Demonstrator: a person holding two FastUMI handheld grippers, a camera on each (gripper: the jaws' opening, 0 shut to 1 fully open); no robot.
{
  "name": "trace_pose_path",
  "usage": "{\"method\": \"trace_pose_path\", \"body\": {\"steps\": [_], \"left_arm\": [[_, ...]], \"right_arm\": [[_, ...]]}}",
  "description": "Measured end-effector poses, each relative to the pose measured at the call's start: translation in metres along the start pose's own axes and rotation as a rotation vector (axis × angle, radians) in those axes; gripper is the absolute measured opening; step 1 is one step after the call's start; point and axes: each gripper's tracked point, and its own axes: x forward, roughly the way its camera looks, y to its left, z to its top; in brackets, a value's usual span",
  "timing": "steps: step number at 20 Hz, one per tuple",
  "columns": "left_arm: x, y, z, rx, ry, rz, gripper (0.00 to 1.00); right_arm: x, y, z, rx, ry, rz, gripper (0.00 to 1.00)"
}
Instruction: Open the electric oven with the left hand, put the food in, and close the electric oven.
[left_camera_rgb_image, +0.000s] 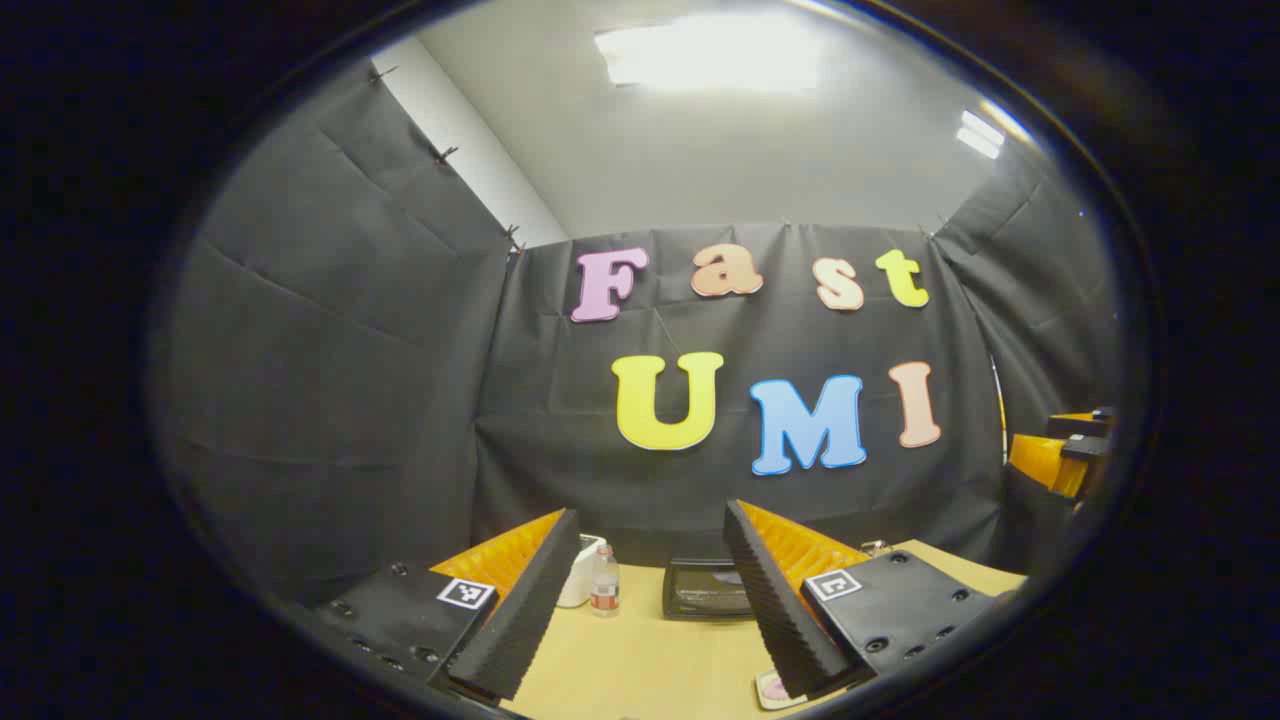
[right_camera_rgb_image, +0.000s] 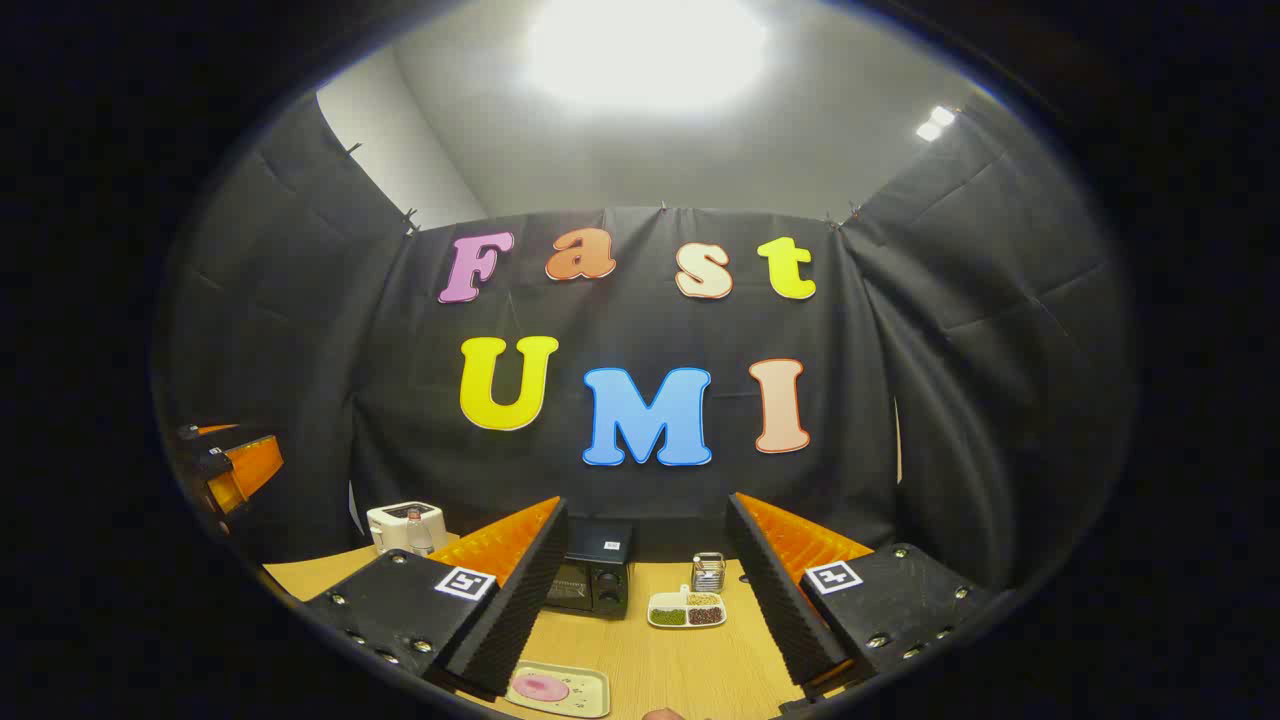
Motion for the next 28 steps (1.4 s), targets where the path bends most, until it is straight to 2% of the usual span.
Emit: {"method": "trace_pose_path", "body": {"steps": [4,6,8,17,19,20,24,25,26,28], "left_arm": [[-0.003,-0.016,-0.005,-0.015,0.009,-0.023,1.00],[-0.002,-0.020,-0.002,-0.018,0.003,-0.026,0.97],[-0.002,-0.030,-0.002,-0.030,0.010,-0.039,1.00],[0.001,-0.069,-0.005,-0.014,0.014,-0.082,1.00],[0.002,-0.081,-0.011,-0.006,0.022,-0.091,0.90],[0.003,-0.087,-0.013,0.000,0.022,-0.097,1.00],[0.009,-0.107,-0.029,0.011,0.043,-0.093,0.97],[0.011,-0.111,-0.031,0.019,0.049,-0.093,1.00],[0.016,-0.117,-0.034,0.026,0.056,-0.098,0.97],[0.027,-0.126,-0.040,0.031,0.071,-0.107,0.98]], "right_arm": [[-0.003,-0.010,-0.006,-0.010,0.008,-0.007,0.97],[-0.005,-0.017,-0.009,-0.002,0.019,-0.019,0.97],[-0.007,-0.028,-0.007,-0.005,0.016,-0.037,0.97],[-0.016,-0.062,-0.007,-0.012,0.001,-0.065,0.97],[-0.018,-0.072,-0.009,-0.021,-0.006,-0.070,0.97],[-0.018,-0.077,-0.012,-0.025,-0.007,-0.070,0.97],[-0.019,-0.086,-0.019,-0.031,-0.024,-0.025,0.97],[-0.020,-0.091,-0.021,-0.036,-0.026,-0.025,0.97],[-0.020,-0.094,-0.024,-0.040,-0.025,-0.025,0.97],[-0.019,-0.096,-0.027,-0.042,-0.023,-0.021,0.97]]}}
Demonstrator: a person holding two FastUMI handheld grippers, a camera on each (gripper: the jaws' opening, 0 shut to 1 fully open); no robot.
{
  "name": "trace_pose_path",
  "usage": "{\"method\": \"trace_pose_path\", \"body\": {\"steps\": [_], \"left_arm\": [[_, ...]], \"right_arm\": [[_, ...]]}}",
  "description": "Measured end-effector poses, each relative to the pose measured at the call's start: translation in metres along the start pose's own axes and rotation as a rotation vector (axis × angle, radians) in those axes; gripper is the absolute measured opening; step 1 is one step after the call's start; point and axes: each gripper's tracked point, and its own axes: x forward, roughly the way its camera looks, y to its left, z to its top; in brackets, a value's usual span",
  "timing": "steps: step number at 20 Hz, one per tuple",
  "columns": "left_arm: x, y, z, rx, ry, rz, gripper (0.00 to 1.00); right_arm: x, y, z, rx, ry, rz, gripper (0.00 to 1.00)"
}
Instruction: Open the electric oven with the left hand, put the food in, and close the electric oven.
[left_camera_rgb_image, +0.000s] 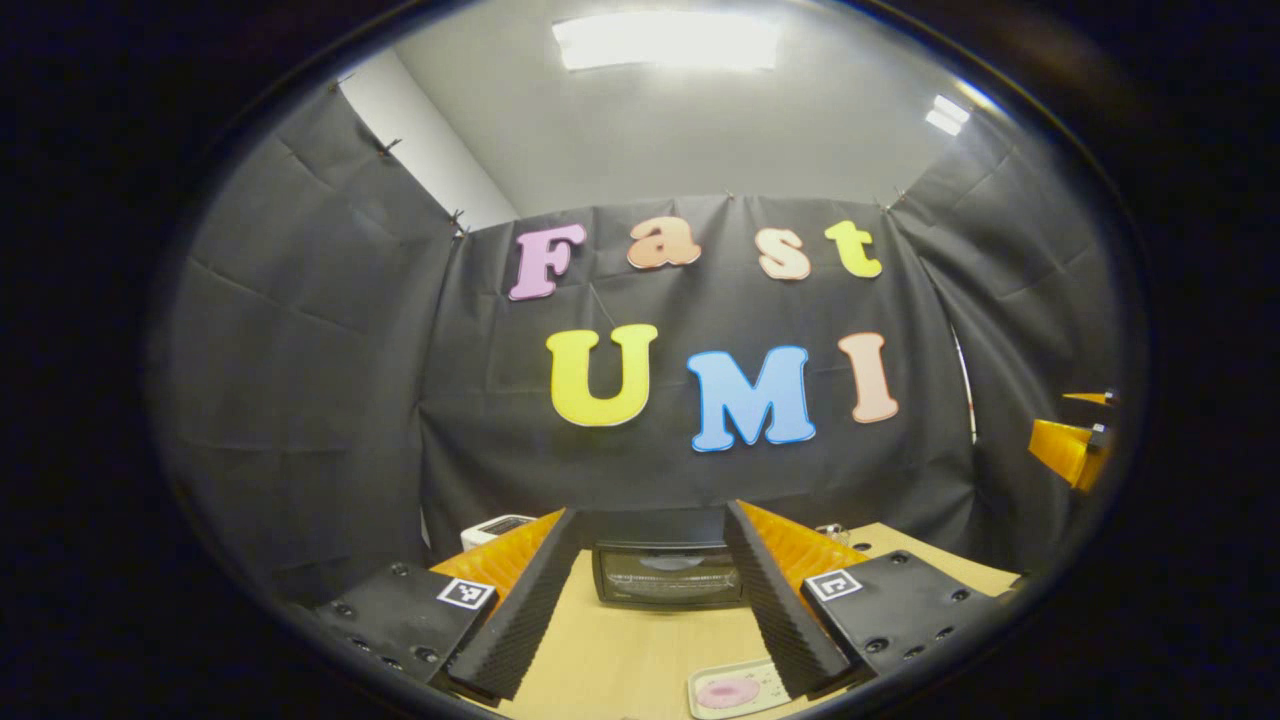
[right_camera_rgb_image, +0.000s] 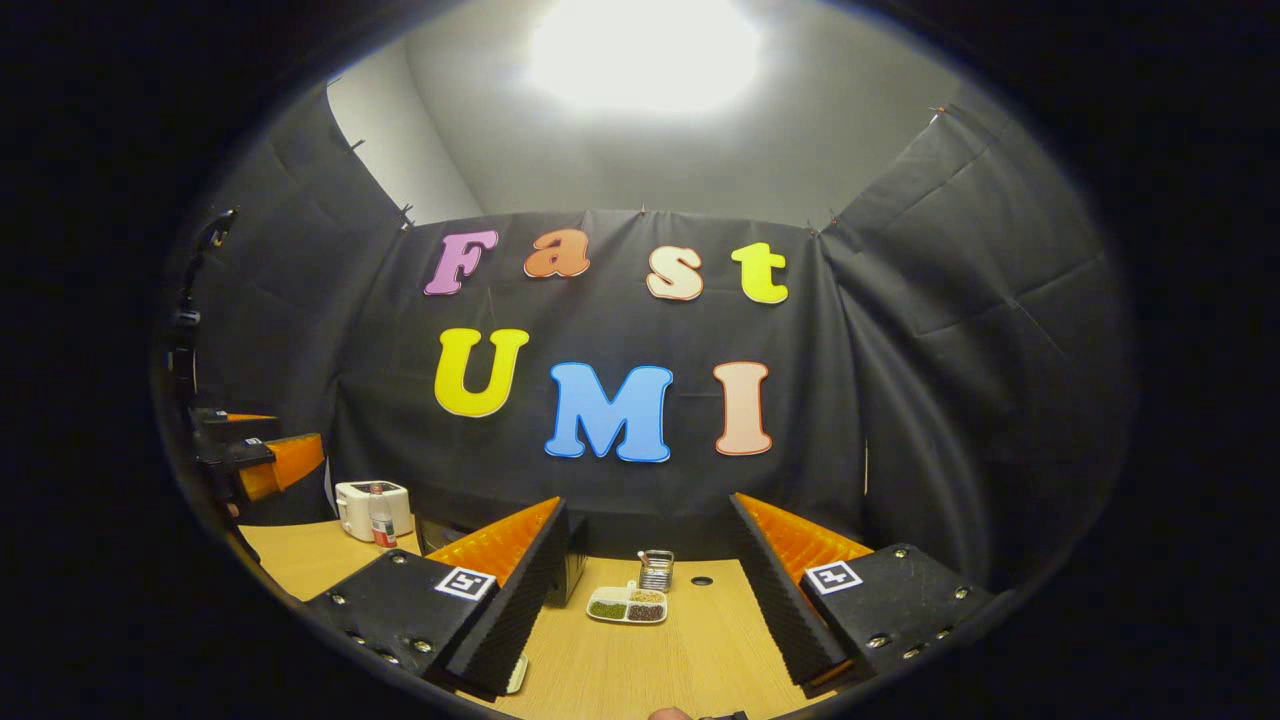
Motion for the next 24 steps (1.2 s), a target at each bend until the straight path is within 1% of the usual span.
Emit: {"method": "trace_pose_path", "body": {"steps": [1,2,3,4,6,7,8,11,16,17,19,20,23,24], "left_arm": [[0.009,-0.003,-0.003,0.000,0.004,-0.003,1.00],[0.018,-0.004,-0.003,0.001,0.006,-0.005,0.97],[0.029,-0.005,-0.006,0.004,0.007,-0.008,0.97],[0.040,-0.004,-0.007,0.008,0.005,-0.010,1.00],[0.065,-0.004,-0.013,0.010,0.000,-0.022,1.00],[0.079,-0.004,-0.016,0.009,-0.003,-0.029,0.97],[0.092,-0.001,-0.020,0.007,0.002,-0.034,1.00],[0.137,0.001,-0.036,0.001,0.010,-0.065,1.00],[0.209,0.000,-0.082,-0.007,0.066,-0.119,0.97],[0.220,-0.003,-0.091,-0.013,0.077,-0.135,1.00],[0.244,-0.005,-0.112,-0.018,0.107,-0.152,1.00],[0.254,-0.007,-0.124,-0.021,0.122,-0.165,0.97],[0.281,-0.012,-0.158,-0.019,0.173,-0.189,0.97],[0.289,-0.012,-0.169,-0.015,0.190,-0.194,1.00]], "right_arm": [[0.002,-0.001,-0.002,0.003,0.001,0.001,0.97],[0.005,-0.001,-0.004,0.011,0.005,0.000,0.97],[0.008,0.000,-0.007,0.021,0.014,0.000,0.97],[0.012,0.002,-0.009,0.033,0.023,-0.001,0.97],[0.022,0.006,-0.009,0.047,0.024,-0.004,0.97],[0.027,0.006,-0.008,0.041,0.021,-0.014,0.97],[0.033,0.005,-0.008,0.032,0.024,-0.030,0.97],[0.047,0.005,0.002,0.012,-0.001,-0.078,0.97],[0.066,0.007,-0.004,0.010,0.018,-0.169,0.97],[0.069,0.009,-0.006,0.007,0.023,-0.184,0.97],[0.072,0.008,-0.009,-0.010,0.035,-0.218,0.97],[0.073,0.009,-0.012,-0.018,0.041,-0.233,0.97],[0.077,0.011,-0.020,-0.035,0.069,-0.278,0.97],[0.078,0.012,-0.023,-0.036,0.082,-0.291,0.97]]}}
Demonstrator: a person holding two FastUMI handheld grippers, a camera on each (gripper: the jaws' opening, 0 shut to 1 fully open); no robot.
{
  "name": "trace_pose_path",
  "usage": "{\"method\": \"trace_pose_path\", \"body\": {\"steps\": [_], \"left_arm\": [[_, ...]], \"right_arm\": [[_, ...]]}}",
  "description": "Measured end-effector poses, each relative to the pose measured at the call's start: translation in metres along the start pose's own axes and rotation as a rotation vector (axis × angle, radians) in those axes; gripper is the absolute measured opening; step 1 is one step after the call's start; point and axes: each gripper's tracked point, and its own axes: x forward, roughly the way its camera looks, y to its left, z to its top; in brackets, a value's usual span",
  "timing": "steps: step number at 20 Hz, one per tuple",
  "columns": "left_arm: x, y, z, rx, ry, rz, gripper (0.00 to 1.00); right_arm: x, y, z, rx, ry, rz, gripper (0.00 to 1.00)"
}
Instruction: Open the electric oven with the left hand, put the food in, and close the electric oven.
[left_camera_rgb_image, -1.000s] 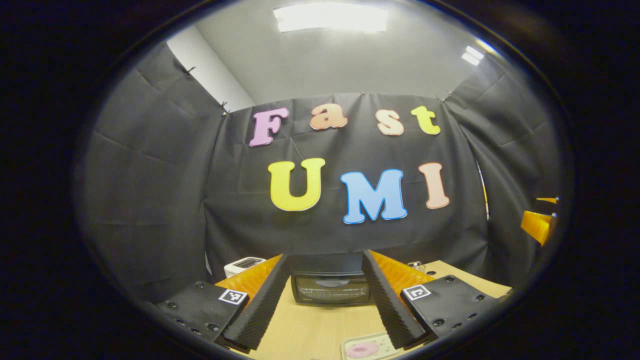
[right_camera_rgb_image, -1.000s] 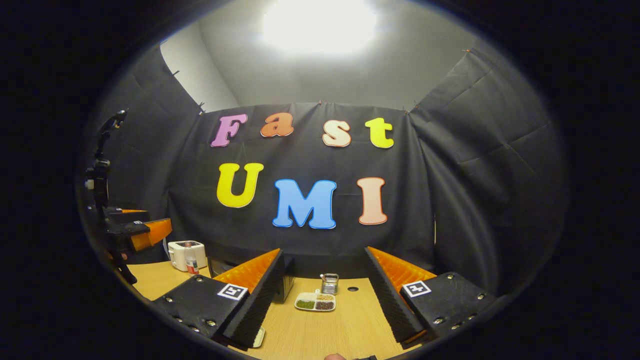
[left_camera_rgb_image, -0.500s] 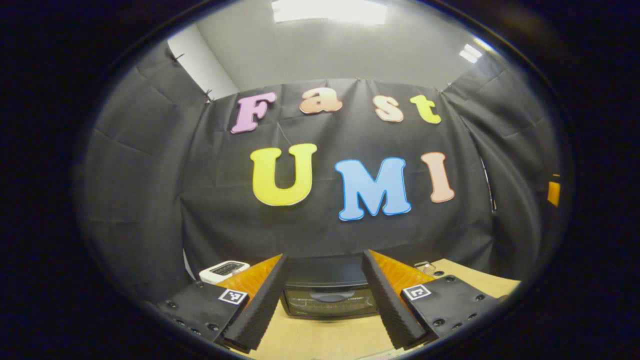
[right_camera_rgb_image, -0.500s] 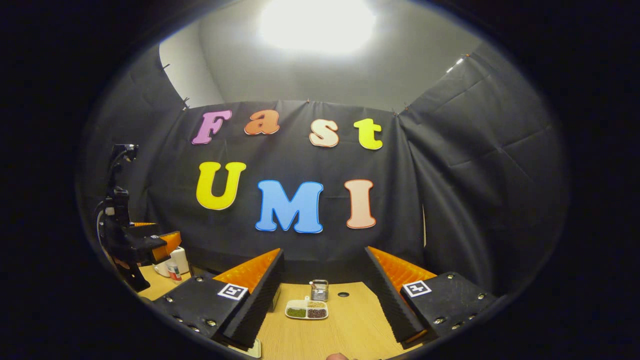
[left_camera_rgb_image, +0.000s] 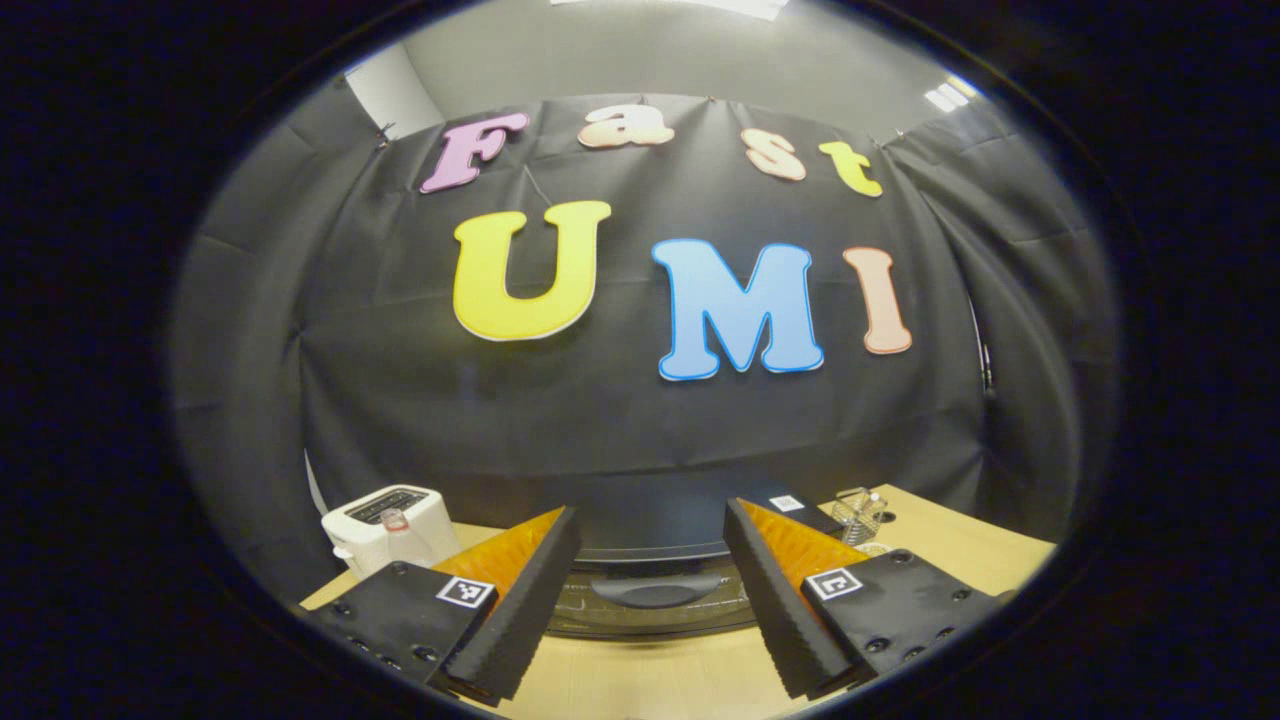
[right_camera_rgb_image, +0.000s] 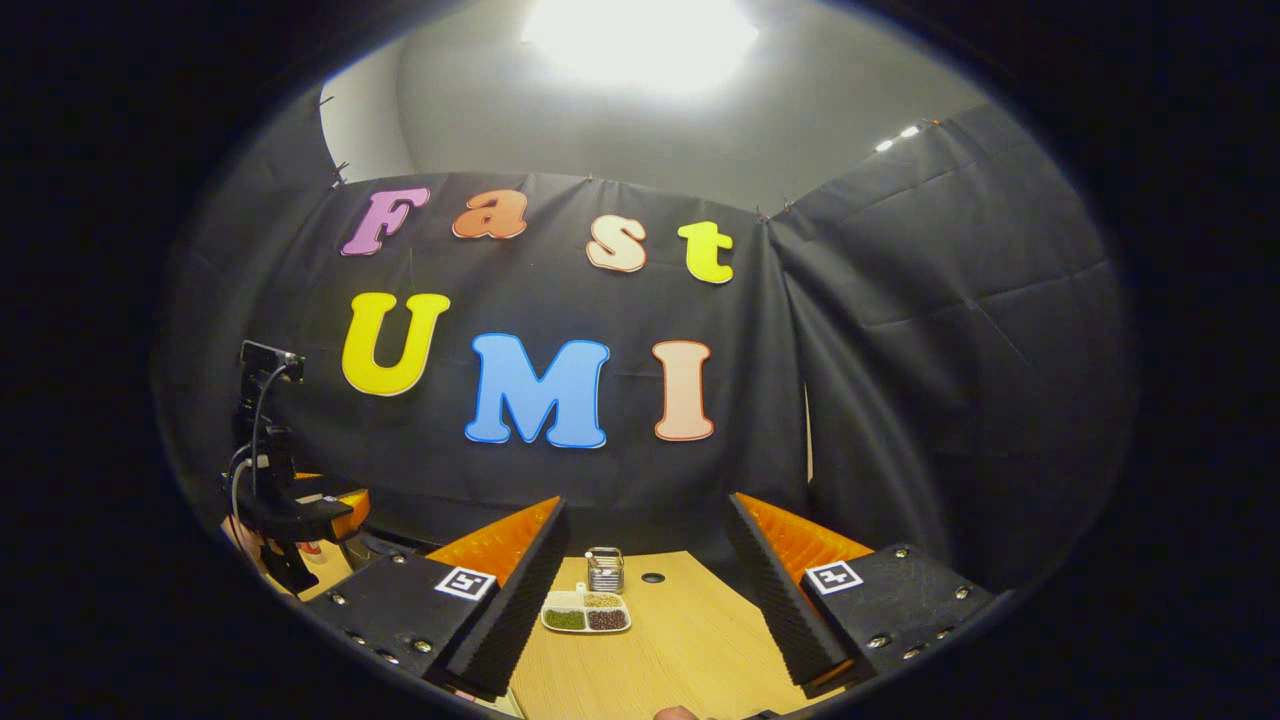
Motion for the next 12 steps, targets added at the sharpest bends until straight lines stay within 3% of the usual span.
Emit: {"method": "trace_pose_path", "body": {"steps": [4,9,12], "left_arm": [[0.036,-0.001,-0.035,0.008,0.054,-0.023,0.94],[0.064,0.000,-0.068,-0.011,0.101,-0.015,1.00],[0.074,-0.002,-0.077,-0.010,0.108,-0.012,0.98]], "right_arm": [[0.001,0.005,-0.008,-0.037,0.037,-0.036,0.97],[-0.003,0.011,-0.008,-0.096,0.054,-0.056,0.97],[-0.006,0.012,-0.008,-0.123,0.057,-0.060,0.97]]}}
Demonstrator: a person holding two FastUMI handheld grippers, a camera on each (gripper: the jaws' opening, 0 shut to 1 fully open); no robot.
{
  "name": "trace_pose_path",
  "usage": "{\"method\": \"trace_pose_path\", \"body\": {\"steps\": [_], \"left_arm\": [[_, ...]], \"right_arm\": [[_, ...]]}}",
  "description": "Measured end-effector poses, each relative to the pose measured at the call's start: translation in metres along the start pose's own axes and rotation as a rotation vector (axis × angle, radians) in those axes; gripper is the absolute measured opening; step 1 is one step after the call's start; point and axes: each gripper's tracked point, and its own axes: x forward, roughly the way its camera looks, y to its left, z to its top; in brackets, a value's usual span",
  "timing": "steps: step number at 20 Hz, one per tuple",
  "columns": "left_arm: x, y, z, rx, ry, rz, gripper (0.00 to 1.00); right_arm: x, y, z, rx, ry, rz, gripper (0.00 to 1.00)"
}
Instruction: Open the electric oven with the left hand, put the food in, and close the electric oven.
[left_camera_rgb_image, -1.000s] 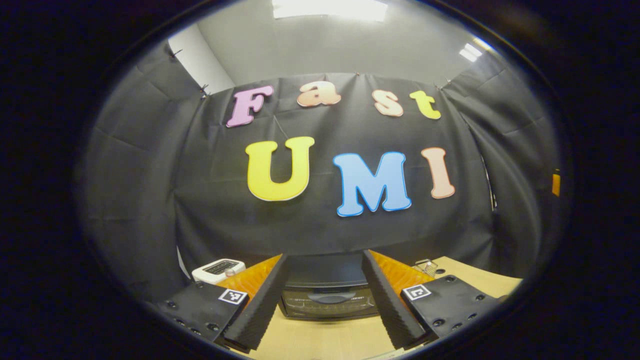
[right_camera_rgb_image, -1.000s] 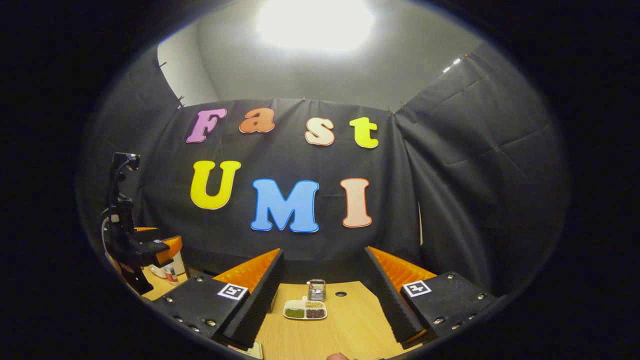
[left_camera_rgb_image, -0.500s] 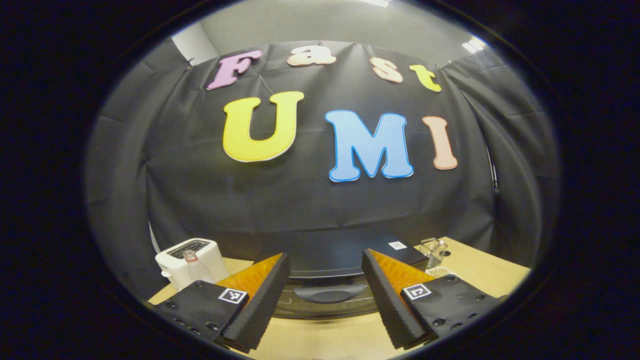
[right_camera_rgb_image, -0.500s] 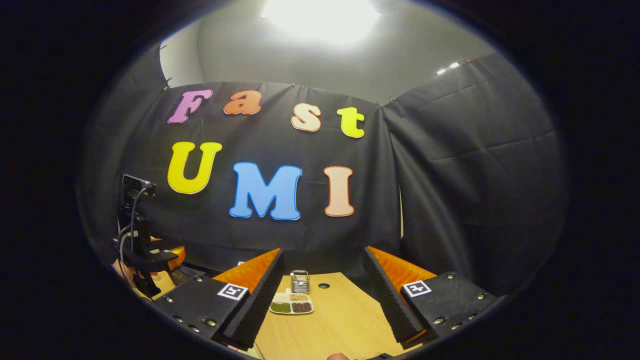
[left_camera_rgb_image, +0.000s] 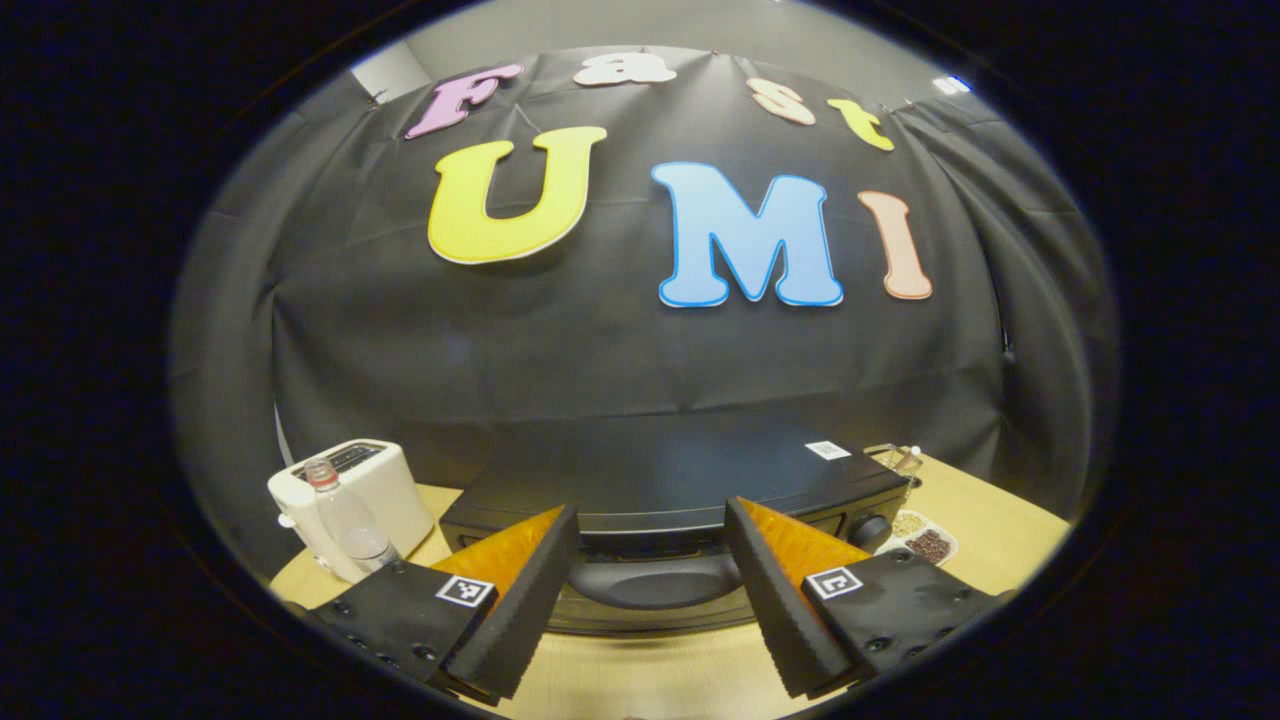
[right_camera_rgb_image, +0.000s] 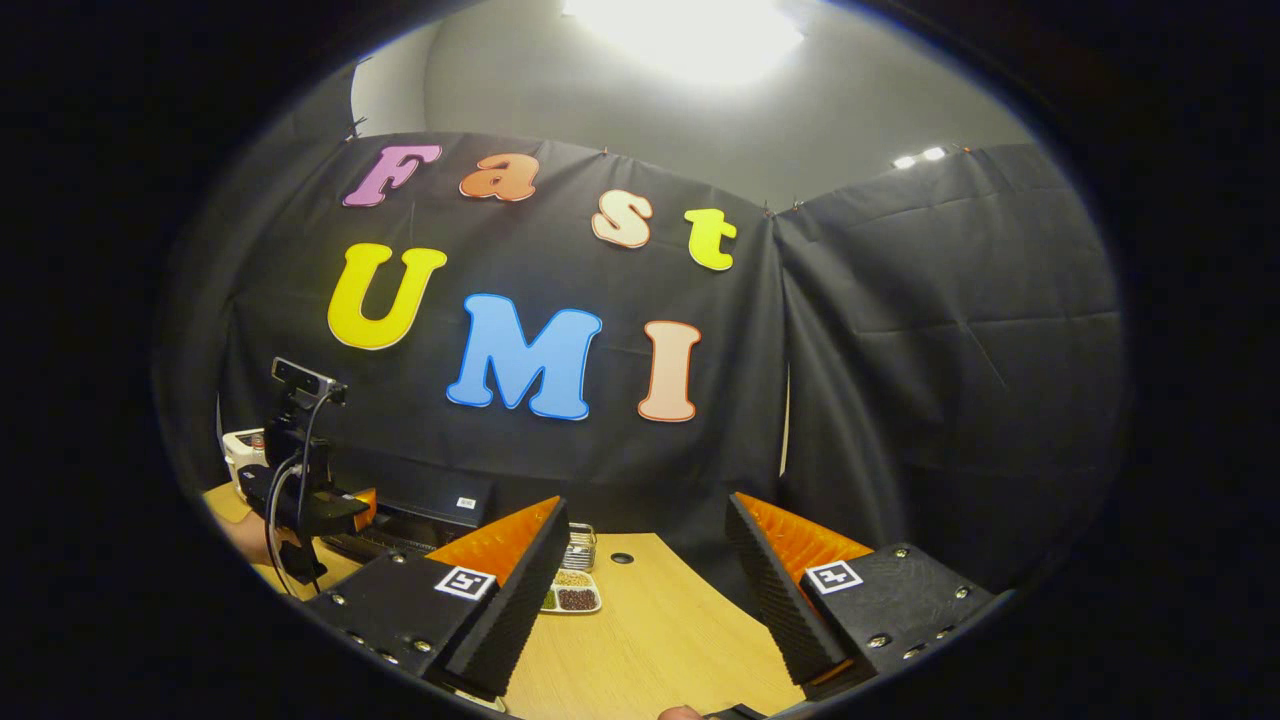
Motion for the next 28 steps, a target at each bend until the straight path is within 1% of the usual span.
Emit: {"method": "trace_pose_path", "body": {"steps": [3,6,7,10,11,12,14,17,18,19,22,23,24,27,28], "left_arm": [[0.008,-0.003,-0.011,0.003,0.016,0.005,0.98],[0.011,0.001,-0.025,0.010,0.042,0.022,1.00],[0.011,0.001,-0.020,0.011,0.014,0.020,1.00],[0.006,0.000,-0.025,0.018,0.028,0.022,1.00],[0.004,0.000,-0.025,0.016,0.021,0.022,0.91],[0.001,0.000,-0.025,0.014,0.025,0.023,0.98],[-0.007,-0.001,-0.027,0.016,0.024,0.025,1.00],[-0.019,-0.002,-0.033,0.020,0.032,0.031,1.00],[-0.023,-0.002,-0.034,0.020,0.033,0.035,0.98],[-0.028,-0.004,-0.038,0.022,0.039,0.038,1.00],[-0.041,-0.005,-0.045,0.033,0.047,0.045,1.00],[-0.046,-0.006,-0.047,0.039,0.050,0.047,0.98],[-0.050,-0.006,-0.051,0.046,0.055,0.051,1.00],[-0.062,-0.008,-0.059,0.059,0.071,0.063,1.00],[-0.066,-0.007,-0.063,0.058,0.077,0.067,0.98]], "right_arm": [[-0.001,-0.001,-0.001,-0.005,0.006,0.000,0.97],[-0.002,-0.002,-0.004,0.003,0.014,0.000,0.97],[-0.002,-0.003,-0.004,0.006,0.014,0.000,0.97],[-0.004,-0.008,-0.004,0.018,0.010,-0.002,0.97],[-0.004,-0.009,-0.004,0.022,0.009,-0.002,0.97],[-0.004,-0.012,-0.005,0.028,0.007,-0.003,0.97],[-0.006,-0.015,-0.005,0.037,0.004,0.000,0.97],[-0.007,-0.022,-0.007,0.046,0.004,0.005,0.97],[-0.008,-0.024,-0.006,0.051,0.003,0.009,0.97],[-0.009,-0.026,-0.006,0.056,0.002,0.011,0.97],[-0.011,-0.033,-0.008,0.065,0.000,0.018,0.97],[-0.012,-0.035,-0.009,0.069,0.000,0.021,0.97],[-0.013,-0.038,-0.010,0.072,0.000,0.023,0.97],[-0.016,-0.048,-0.013,0.080,0.005,0.026,0.97],[-0.017,-0.051,-0.014,0.084,0.007,0.029,0.97]]}}
